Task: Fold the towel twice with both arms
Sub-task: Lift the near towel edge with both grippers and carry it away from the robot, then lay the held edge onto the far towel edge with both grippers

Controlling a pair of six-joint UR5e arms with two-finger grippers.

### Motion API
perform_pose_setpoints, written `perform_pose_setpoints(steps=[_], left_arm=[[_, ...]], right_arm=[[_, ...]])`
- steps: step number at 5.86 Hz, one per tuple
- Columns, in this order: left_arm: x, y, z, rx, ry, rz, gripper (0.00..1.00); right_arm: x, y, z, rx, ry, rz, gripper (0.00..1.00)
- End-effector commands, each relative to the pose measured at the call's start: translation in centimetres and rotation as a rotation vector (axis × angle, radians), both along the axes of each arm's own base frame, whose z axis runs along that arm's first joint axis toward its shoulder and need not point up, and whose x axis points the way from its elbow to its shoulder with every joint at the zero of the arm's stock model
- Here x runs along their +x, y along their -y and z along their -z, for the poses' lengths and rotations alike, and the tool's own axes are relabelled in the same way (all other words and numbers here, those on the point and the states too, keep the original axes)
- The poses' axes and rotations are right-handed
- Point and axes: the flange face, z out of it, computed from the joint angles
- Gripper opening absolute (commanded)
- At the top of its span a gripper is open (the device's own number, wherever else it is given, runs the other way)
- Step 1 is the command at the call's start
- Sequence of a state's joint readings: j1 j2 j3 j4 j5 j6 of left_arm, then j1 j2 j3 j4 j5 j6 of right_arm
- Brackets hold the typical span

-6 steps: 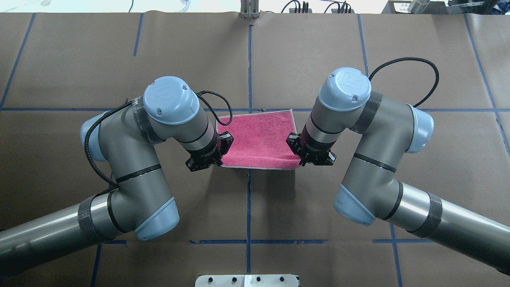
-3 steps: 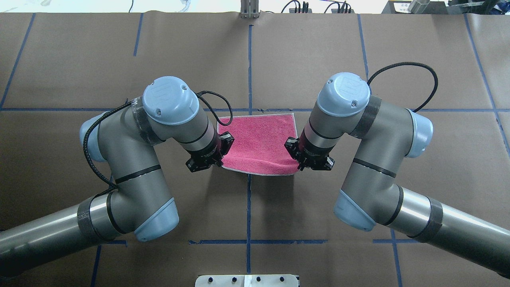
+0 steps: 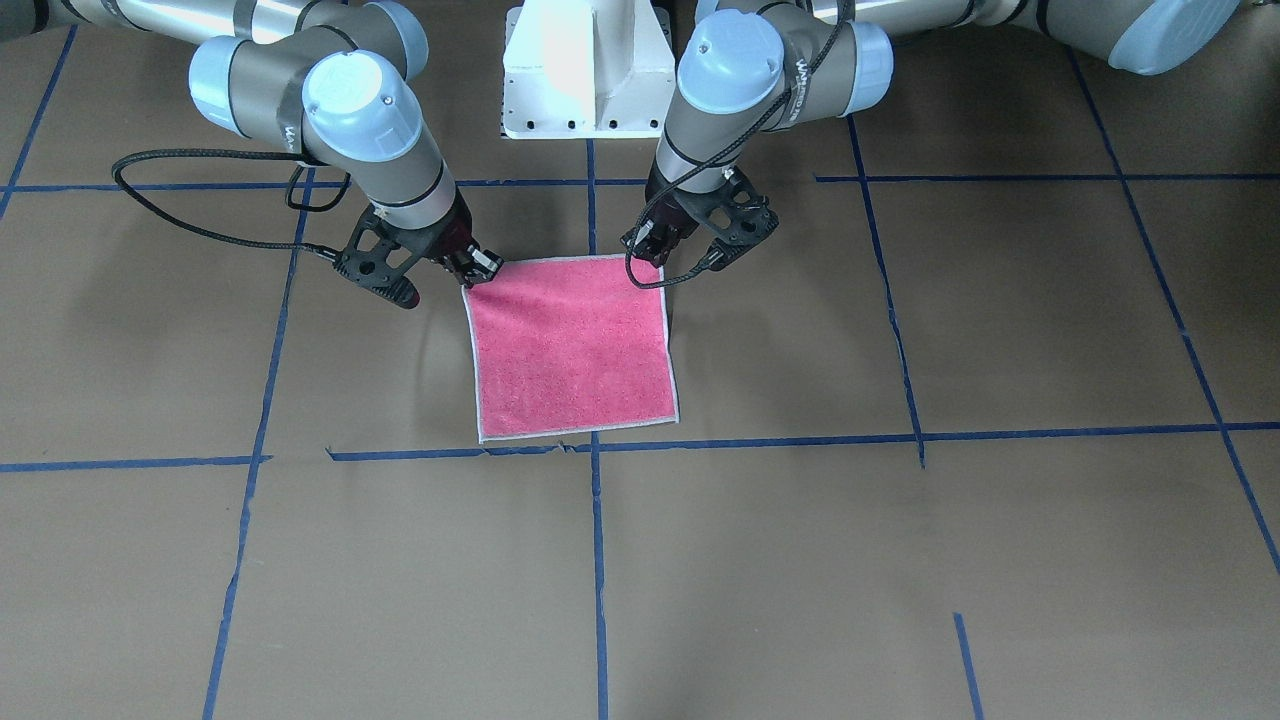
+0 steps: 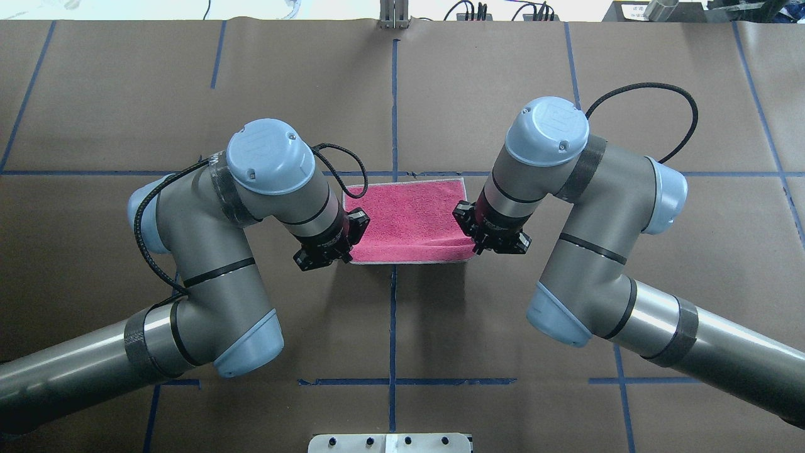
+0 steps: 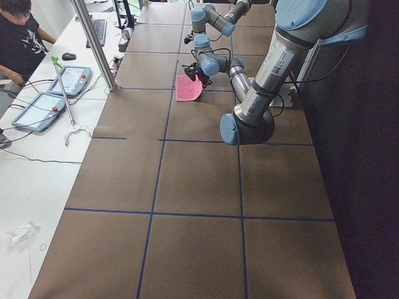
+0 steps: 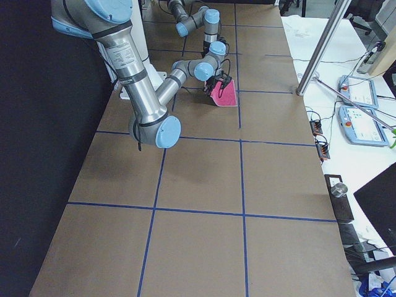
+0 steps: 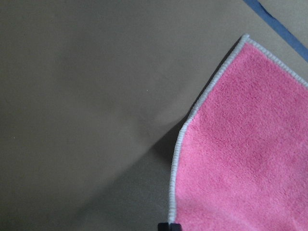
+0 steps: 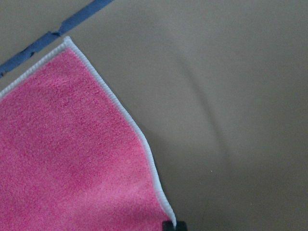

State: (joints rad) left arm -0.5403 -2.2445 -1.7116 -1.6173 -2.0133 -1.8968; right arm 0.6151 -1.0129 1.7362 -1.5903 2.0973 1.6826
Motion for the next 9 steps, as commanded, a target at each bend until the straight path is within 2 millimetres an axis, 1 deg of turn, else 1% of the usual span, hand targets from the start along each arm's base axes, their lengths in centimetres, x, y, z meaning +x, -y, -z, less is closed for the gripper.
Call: perform_pose_setpoints(steps=[1, 2, 3, 4, 5, 6, 7, 8, 9], left_arm=[[-0.1, 1.4, -0.4, 0.002, 0.004, 0.015, 0.01], [0.2, 1.6, -0.6, -0.002, 0.011, 0.015, 0.01], [1.1, 2.1, -0.2, -0.007, 0.016, 0.017, 0.01], [1.5, 2.8, -0.5, -0.013, 0.025, 0.022, 0.01], [1.6, 3.9, -1.1, -0.008, 0.007, 0.040, 0.01], [2.2, 4.6, -1.6, -0.002, -0.007, 0.047, 0.00], [2.1, 4.8, -1.2, -0.003, -0.012, 0.052, 0.00], [1.9, 5.1, -1.0, -0.003, -0.012, 0.057, 0.00], [1.8, 5.3, -0.9, -0.026, -0.014, 0.076, 0.00]], right_arm=[[-0.9, 1.5, -0.1, -0.004, -0.013, -0.009, 0.00], [-1.2, 1.7, -0.3, 0.000, -0.017, -0.002, 0.00], [-1.2, 1.9, -0.6, 0.015, -0.020, 0.012, 0.01], [-1.3, 2.1, -0.9, 0.052, -0.021, 0.045, 0.02], [-1.0, 2.6, -1.0, 0.071, -0.020, 0.055, 0.02], [-1.1, 2.9, -1.0, 0.082, -0.022, 0.063, 0.02], [-0.7, 3.7, -0.3, 0.085, -0.015, 0.048, 0.03], [-0.8, 4.0, -0.4, 0.080, -0.020, 0.045, 0.03], [-1.6, 4.5, -0.2, 0.076, -0.026, 0.047, 0.03]])
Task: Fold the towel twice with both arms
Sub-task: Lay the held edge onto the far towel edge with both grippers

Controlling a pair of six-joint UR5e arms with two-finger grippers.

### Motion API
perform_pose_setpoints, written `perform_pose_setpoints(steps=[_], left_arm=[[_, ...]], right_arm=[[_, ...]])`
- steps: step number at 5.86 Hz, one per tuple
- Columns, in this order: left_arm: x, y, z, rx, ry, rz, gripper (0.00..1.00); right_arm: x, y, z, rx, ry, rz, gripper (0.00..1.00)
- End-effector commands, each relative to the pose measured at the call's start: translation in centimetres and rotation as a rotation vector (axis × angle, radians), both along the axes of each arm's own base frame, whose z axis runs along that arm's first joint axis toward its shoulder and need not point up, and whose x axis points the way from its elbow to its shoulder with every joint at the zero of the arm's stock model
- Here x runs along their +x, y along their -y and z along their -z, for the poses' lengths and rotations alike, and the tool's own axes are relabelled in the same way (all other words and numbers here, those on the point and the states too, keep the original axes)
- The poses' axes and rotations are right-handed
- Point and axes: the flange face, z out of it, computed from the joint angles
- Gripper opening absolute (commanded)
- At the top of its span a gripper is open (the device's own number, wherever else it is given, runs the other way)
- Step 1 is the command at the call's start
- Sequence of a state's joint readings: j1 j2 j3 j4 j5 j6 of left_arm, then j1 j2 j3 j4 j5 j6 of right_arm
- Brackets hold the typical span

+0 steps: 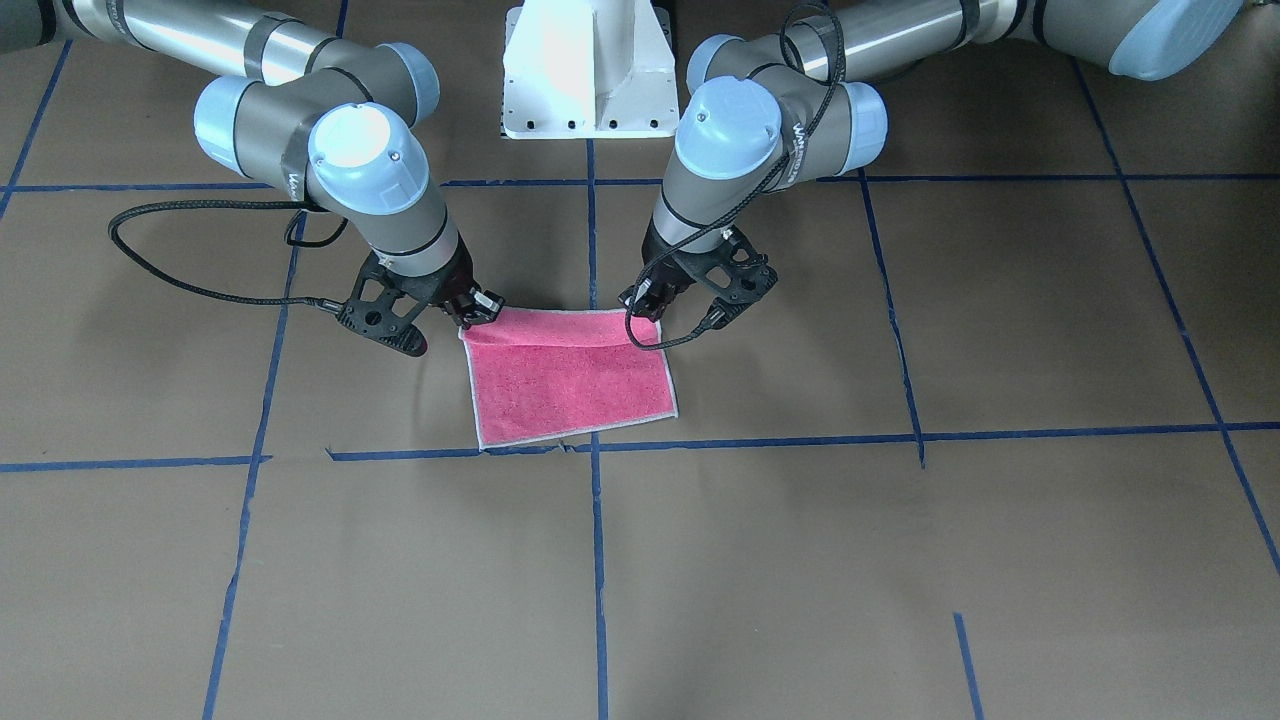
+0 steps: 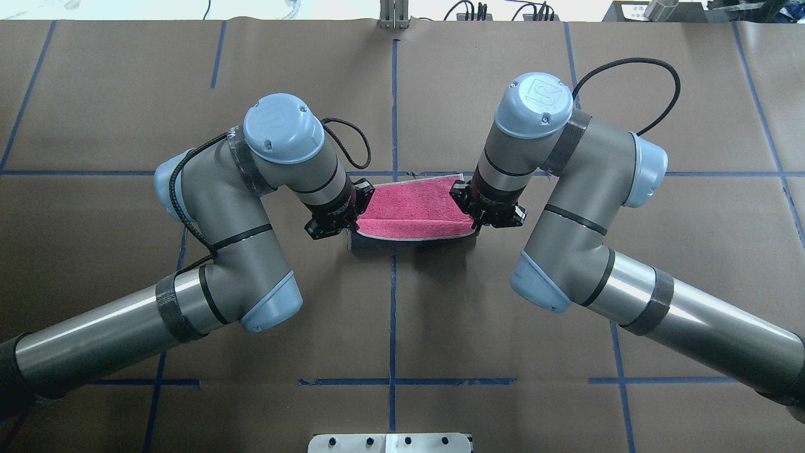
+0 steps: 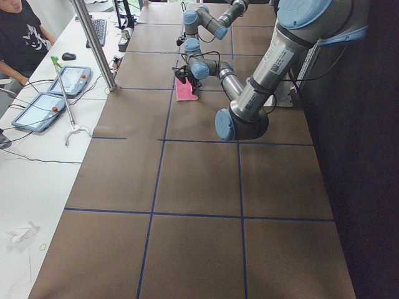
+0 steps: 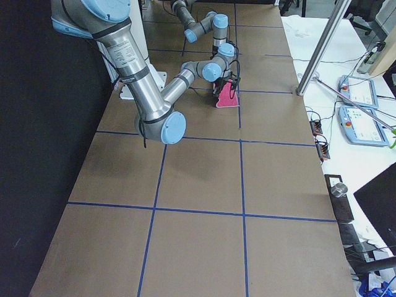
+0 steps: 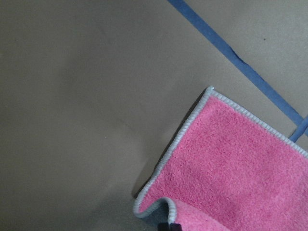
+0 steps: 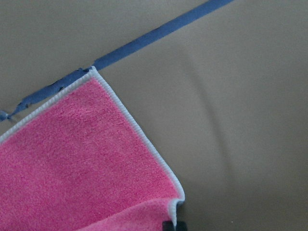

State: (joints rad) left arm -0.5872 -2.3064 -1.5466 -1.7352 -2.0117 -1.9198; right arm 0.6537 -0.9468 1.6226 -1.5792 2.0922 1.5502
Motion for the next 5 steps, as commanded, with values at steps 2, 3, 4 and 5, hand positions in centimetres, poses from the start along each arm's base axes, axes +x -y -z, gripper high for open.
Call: perform_pose_setpoints(steps=[2, 3, 4, 5], left_arm=[[-0.3, 1.0, 0.6, -0.041, -0.011, 0.046, 0.00], [-0.1, 2.4, -0.2, -0.067, -0.033, 0.086, 0.00], [0.1, 2.8, -0.8, -0.075, -0.036, 0.098, 0.00], [-0.3, 3.6, -1.2, -0.081, -0.031, 0.112, 0.00]], right_arm=[[-1.2, 2.5, -0.9, -0.019, -0.015, -0.018, 0.03], [-1.3, 3.7, -1.2, -0.049, -0.009, -0.015, 0.03], [-1.4, 4.0, -1.6, -0.058, -0.016, -0.015, 0.03], [-1.4, 4.8, -1.8, -0.066, -0.022, -0.025, 0.03]])
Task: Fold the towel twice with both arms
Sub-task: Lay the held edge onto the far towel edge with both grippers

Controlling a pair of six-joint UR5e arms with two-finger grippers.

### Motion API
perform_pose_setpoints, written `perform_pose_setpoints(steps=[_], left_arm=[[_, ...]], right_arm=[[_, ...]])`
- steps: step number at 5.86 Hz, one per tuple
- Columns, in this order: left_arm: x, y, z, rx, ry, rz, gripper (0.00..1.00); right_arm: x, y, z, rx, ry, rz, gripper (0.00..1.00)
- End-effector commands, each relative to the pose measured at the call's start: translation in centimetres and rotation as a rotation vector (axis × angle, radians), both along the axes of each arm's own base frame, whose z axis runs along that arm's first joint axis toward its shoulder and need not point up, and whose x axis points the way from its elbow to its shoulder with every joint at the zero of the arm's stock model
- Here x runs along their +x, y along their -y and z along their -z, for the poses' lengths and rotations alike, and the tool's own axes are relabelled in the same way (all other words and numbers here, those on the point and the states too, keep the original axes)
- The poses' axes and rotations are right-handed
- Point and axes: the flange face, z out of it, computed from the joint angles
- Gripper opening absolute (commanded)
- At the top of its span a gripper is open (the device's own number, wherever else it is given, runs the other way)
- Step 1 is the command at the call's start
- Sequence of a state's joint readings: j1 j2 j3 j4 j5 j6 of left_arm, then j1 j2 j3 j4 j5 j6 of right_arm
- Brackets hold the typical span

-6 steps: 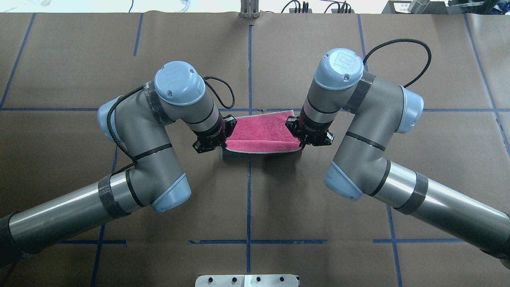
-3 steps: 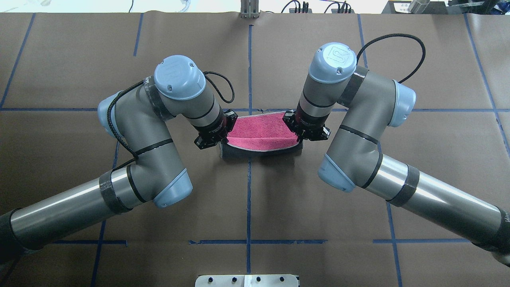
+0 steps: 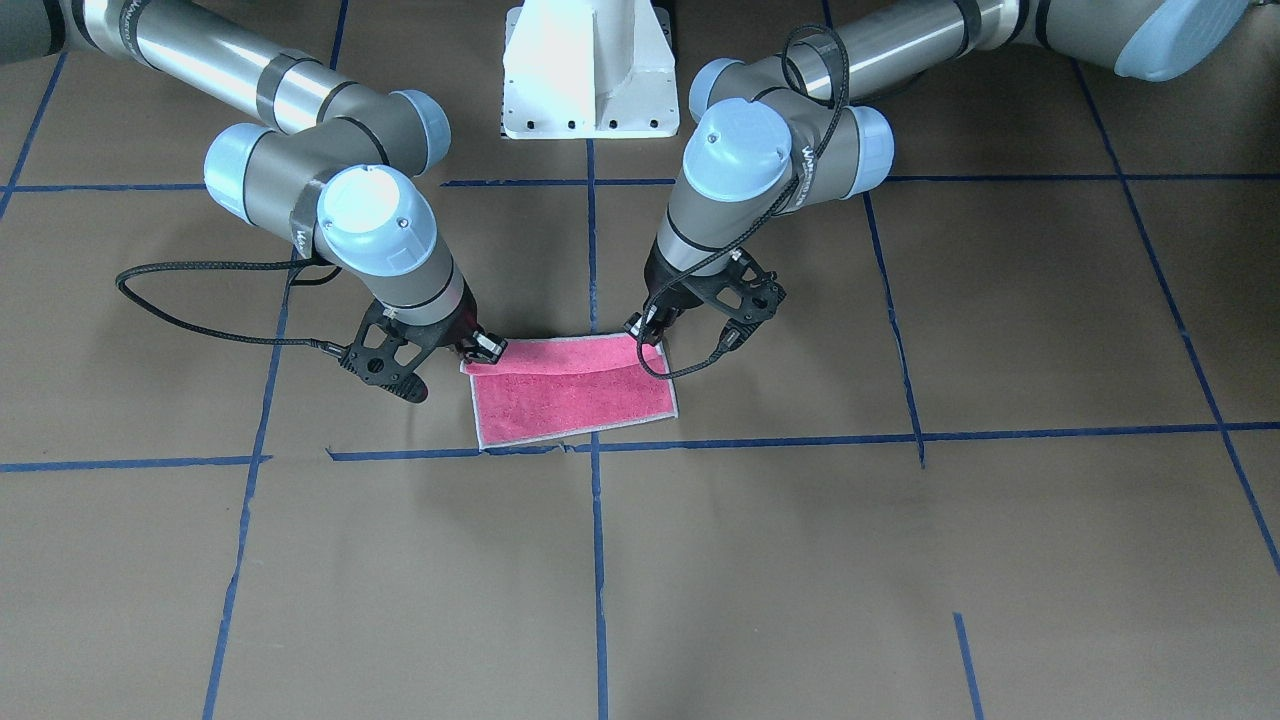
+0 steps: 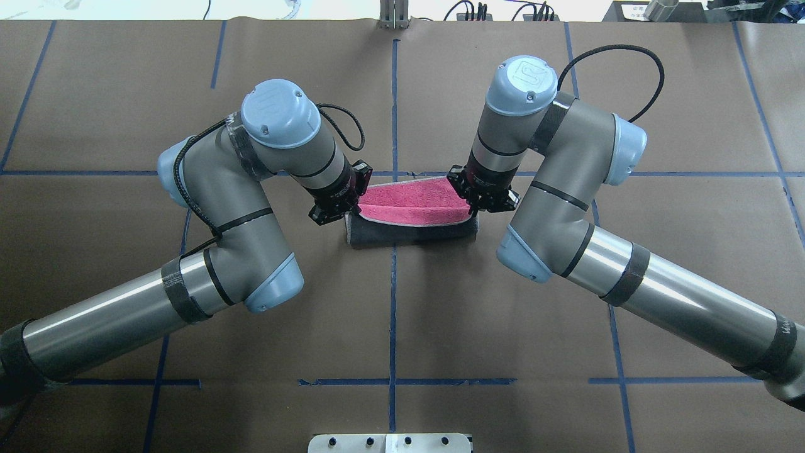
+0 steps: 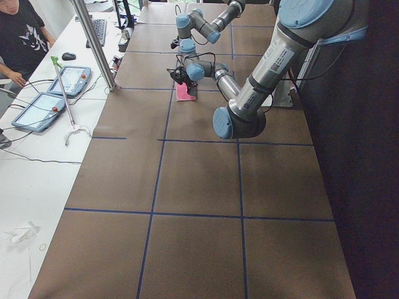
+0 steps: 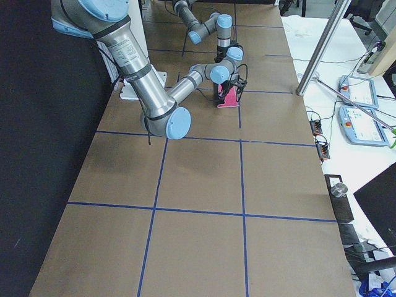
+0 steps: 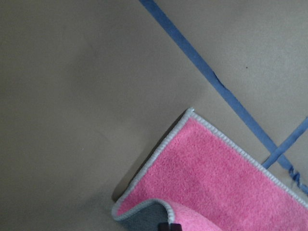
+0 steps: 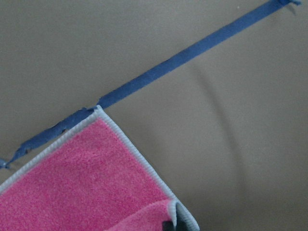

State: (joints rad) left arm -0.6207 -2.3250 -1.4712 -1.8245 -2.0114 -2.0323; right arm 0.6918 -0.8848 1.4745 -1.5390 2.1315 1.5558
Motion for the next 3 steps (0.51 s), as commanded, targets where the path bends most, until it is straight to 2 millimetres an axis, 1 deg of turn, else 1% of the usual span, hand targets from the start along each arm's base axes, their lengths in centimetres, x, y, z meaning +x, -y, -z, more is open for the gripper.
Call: perform_pose_setpoints(steps=[1, 2, 3], left_arm=[[-0.5, 1.3, -0.8, -0.013, 0.007, 0.023, 0.00], [-0.3, 1.8, -1.0, -0.014, 0.007, 0.030, 0.00], [0.2, 2.2, -1.4, -0.017, -0.003, 0.036, 0.00]], right_arm=[[-0.4, 1.6, -0.2, -0.015, -0.013, -0.011, 0.02], [-0.6, 2.5, -0.9, -0.005, 0.003, -0.018, 0.02], [-1.0, 2.8, -1.6, -0.002, 0.008, -0.019, 0.02]])
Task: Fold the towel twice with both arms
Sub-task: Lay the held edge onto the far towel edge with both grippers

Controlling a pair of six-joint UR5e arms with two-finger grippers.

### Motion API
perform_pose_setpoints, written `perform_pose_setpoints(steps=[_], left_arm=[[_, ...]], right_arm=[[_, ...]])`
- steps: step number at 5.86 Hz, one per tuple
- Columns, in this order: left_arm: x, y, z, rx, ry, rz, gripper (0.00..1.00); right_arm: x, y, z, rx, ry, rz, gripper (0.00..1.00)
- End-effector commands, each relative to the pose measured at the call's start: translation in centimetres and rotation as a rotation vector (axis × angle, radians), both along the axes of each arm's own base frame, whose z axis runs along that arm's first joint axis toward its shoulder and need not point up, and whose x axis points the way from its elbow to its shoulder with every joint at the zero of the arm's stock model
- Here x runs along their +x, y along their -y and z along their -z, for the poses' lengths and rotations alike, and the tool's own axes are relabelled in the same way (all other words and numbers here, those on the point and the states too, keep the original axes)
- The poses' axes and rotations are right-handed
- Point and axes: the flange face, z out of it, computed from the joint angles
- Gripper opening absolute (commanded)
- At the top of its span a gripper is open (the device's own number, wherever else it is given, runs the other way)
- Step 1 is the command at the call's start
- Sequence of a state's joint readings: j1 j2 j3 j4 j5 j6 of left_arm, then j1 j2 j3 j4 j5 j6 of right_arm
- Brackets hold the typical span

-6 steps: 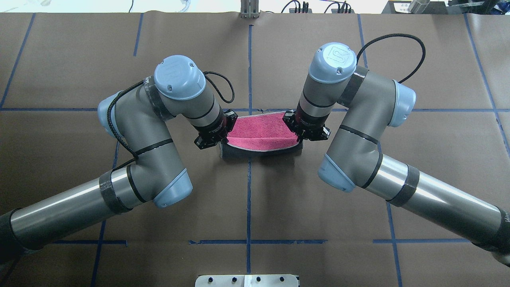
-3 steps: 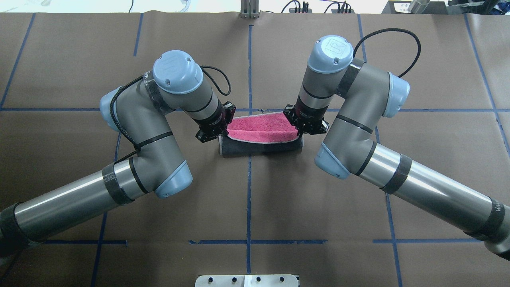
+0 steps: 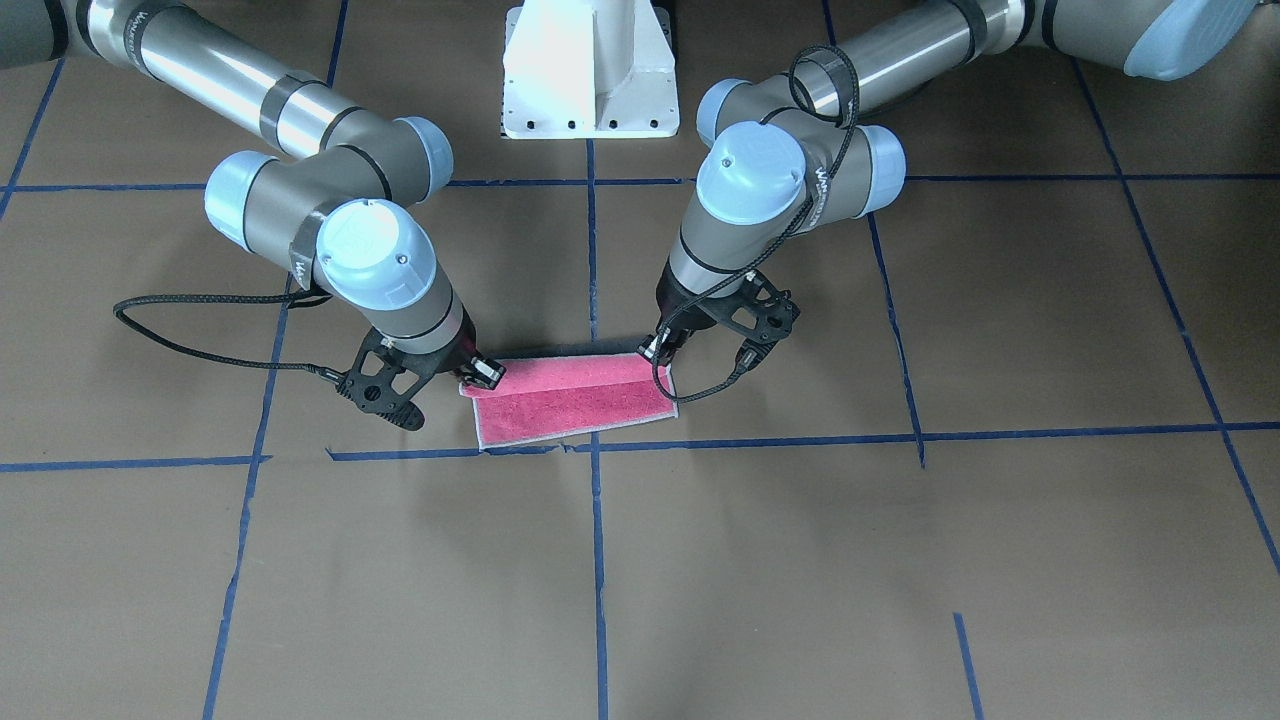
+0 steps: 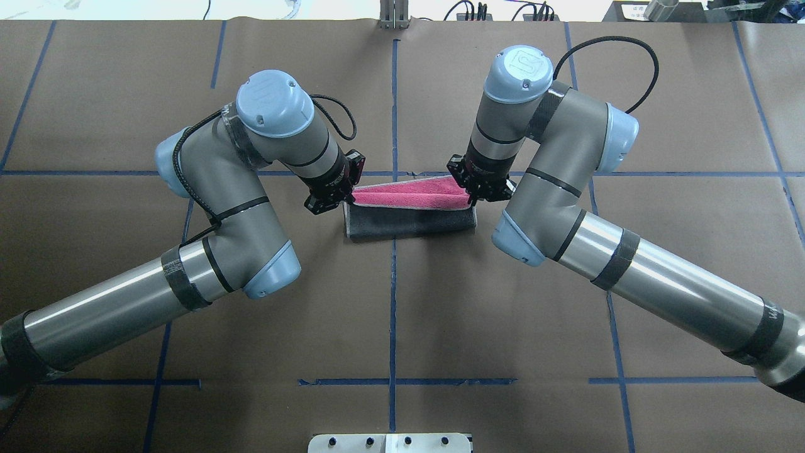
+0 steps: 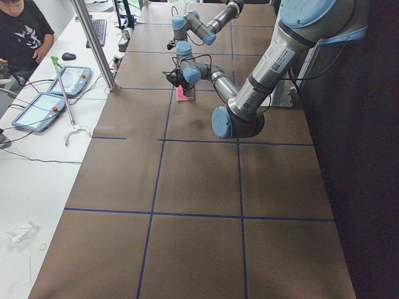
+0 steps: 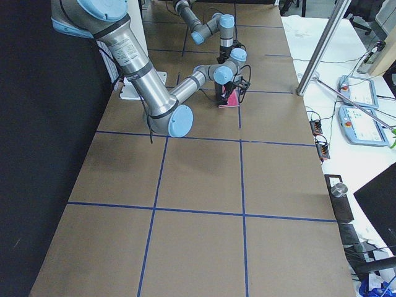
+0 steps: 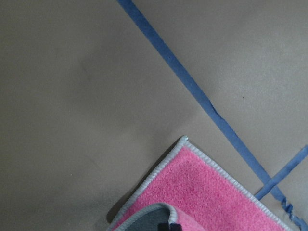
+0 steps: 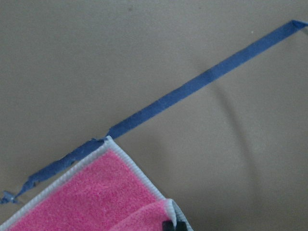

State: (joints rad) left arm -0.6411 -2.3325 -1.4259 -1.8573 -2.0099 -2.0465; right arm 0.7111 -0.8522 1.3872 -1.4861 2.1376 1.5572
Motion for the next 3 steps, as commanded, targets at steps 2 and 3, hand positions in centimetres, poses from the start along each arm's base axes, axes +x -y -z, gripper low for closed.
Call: perform_pose_setpoints(steps=[2, 3], left_arm=[[1.00, 0.78, -0.28, -0.005, -0.013, 0.012, 0.00], [0.83, 0.92, -0.35, -0.001, -0.015, 0.011, 0.33]], right_arm=[[-0.41, 0.56, -0.32, 0.004, 0.009, -0.005, 0.03], [-0.33, 0.64, -0.29, 0.007, 0.011, -0.005, 0.25]])
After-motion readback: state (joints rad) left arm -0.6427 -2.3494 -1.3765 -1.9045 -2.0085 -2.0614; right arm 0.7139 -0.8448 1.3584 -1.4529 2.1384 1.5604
